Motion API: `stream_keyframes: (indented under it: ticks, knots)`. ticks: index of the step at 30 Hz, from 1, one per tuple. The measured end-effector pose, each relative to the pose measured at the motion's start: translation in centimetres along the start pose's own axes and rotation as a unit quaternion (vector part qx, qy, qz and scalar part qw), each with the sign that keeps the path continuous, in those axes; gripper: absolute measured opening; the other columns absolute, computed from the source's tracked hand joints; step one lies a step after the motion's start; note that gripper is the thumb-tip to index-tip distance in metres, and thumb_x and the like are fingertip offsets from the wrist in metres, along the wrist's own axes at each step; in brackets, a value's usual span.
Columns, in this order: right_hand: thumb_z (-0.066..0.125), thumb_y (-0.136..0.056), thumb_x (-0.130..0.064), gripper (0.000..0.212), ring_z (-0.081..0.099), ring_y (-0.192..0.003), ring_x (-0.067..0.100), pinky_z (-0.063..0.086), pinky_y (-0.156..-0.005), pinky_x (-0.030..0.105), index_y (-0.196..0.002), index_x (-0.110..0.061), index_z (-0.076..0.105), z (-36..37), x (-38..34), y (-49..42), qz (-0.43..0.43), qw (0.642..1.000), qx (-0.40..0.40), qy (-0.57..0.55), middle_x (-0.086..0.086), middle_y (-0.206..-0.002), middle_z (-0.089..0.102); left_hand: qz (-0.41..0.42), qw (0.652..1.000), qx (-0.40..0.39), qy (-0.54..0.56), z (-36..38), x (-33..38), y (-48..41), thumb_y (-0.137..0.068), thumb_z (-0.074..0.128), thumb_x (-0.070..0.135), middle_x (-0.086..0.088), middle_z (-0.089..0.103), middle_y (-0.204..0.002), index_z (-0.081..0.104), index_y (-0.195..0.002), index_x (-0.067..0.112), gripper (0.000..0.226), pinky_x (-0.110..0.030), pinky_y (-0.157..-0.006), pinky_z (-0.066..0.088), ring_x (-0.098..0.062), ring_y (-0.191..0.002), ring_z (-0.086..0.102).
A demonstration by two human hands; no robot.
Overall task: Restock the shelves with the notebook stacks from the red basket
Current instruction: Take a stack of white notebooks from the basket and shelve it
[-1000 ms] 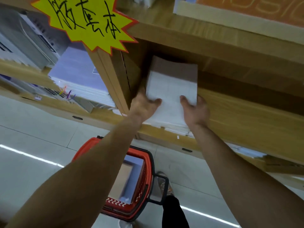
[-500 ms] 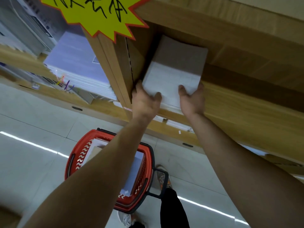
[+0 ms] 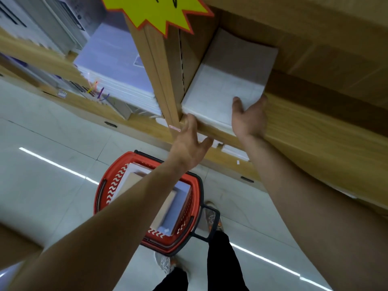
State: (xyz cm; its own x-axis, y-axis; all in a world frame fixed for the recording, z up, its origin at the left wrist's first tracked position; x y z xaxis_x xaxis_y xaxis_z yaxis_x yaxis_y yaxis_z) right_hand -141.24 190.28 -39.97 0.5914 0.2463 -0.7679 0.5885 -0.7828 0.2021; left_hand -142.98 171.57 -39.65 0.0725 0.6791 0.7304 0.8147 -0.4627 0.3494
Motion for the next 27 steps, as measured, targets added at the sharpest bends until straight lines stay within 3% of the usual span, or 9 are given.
stream_keyframes:
  ticks: [2, 5, 8, 12, 17, 20, 23, 27]
  knots:
    - [0.055, -0.096, -0.054, 0.072, 0.06, -0.117, 0.033, 0.048, -0.078, 0.032, -0.15, -0.016, 0.026, -0.2, -0.2, -0.4, -0.007, 0.999, -0.009, 0.035, 0.007, -0.132, 0.061, 0.005, 1.0, -0.011, -0.026, 0.1, 0.4, -0.5, -0.092, 0.062, 0.039, -0.017, 0.047, -0.147, 0.015, -0.152, 0.017, 0.079, -0.053, -0.103, 0.049, -0.035, -0.128, 0.053]
    - [0.05, -0.095, -0.061, 0.079, 0.049, -0.127, 0.037, 0.042, -0.087, 0.037, -0.152, -0.014, 0.023, -1.1, -0.8, -0.3, 0.006, 0.994, -0.041, 0.097, 0.015, -0.143, 0.051, 0.003, 0.999, -0.027, -0.024, -1.1, 0.4, -0.2, -0.097, 0.062, 0.031, -0.013, 0.046, -0.15, 0.024, -0.149, 0.018, 0.066, -0.05, -0.108, 0.046, -0.035, -0.131, 0.05]
    - [0.046, -0.094, -0.067, 0.084, 0.04, -0.132, 0.04, 0.039, -0.098, 0.043, -0.154, -0.012, 0.024, -2.6, -0.4, 2.5, 0.006, 0.982, -0.056, 0.18, 0.021, -0.149, 0.039, -0.018, 0.998, -0.008, -0.053, -3.4, -1.4, 2.1, -0.1, 0.058, 0.034, -0.008, 0.049, -0.151, 0.038, -0.153, 0.022, 0.058, -0.035, -0.108, 0.04, -0.03, -0.136, 0.049]
    - [0.05, -0.095, -0.058, 0.075, 0.048, -0.124, 0.037, 0.045, -0.09, 0.043, -0.15, -0.01, 0.033, -1.8, 3.3, 13.0, -0.049, 0.965, -0.073, 0.247, 0.02, -0.143, 0.046, -0.101, 0.994, 0.004, -0.044, -5.2, -9.1, 8.7, -0.097, 0.06, 0.041, -0.006, 0.051, -0.151, 0.04, -0.154, 0.023, 0.063, -0.041, -0.109, 0.044, -0.027, -0.133, 0.053]
    - [0.056, -0.093, -0.055, 0.068, 0.043, -0.129, 0.03, 0.046, -0.095, 0.042, -0.147, -0.017, 0.039, 6.5, 9.0, 23.1, -0.061, 0.894, -0.311, 0.317, 0.012, -0.143, 0.045, -0.277, 0.958, -0.008, -0.077, -4.9, -21.9, 17.6, -0.093, 0.065, 0.046, -0.009, 0.051, -0.151, 0.038, -0.154, 0.018, 0.072, -0.046, -0.101, 0.051, -0.031, -0.128, 0.056]
    - [0.06, -0.093, -0.052, 0.069, 0.039, -0.135, 0.035, 0.043, -0.1, 0.044, -0.148, -0.016, 0.038, 13.1, 11.3, 24.5, -0.082, 0.84, -0.414, 0.342, 0.013, -0.147, 0.039, -0.324, 0.944, 0.0, -0.065, -3.5, -29.1, 20.9, -0.088, 0.067, 0.052, -0.013, 0.062, -0.135, 0.051, -0.141, 0.016, 0.066, -0.048, -0.095, 0.053, -0.035, -0.118, 0.062]
    - [0.062, -0.092, -0.052, 0.076, 0.039, -0.134, 0.038, 0.039, -0.106, 0.045, -0.151, -0.014, 0.034, 19.6, 13.5, 24.5, -0.125, 0.792, -0.462, 0.379, 0.017, -0.146, 0.039, -0.353, 0.935, 0.017, -0.029, 0.0, -35.4, 22.5, -0.08, 0.057, 0.072, -0.005, 0.067, -0.127, 0.052, -0.132, 0.026, 0.069, -0.049, -0.09, 0.057, -0.03, -0.111, 0.067]
    - [0.062, -0.09, -0.047, 0.076, 0.037, -0.133, 0.039, 0.036, -0.105, 0.045, -0.151, -0.013, 0.031, 27.3, 16.8, 22.7, -0.173, 0.751, -0.47, 0.43, 0.019, -0.145, 0.037, -0.383, 0.92, 0.053, 0.061, 6.3, -40.2, 21.7, -0.08, 0.058, 0.068, 0.0, 0.062, -0.135, 0.043, -0.14, 0.029, 0.073, -0.049, -0.092, 0.057, -0.024, -0.115, 0.065]
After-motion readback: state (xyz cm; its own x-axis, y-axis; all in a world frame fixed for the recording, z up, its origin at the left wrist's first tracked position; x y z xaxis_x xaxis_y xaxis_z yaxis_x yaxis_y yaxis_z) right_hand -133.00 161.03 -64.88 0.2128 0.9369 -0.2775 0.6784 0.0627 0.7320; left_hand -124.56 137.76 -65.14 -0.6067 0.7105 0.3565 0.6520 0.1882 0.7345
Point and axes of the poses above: each hand's wrist, its own y-axis away from the middle knuckle, its own z-axis out of the palm, x = y × z, the point moved 3 cm from there along -y, towards the middle knuckle
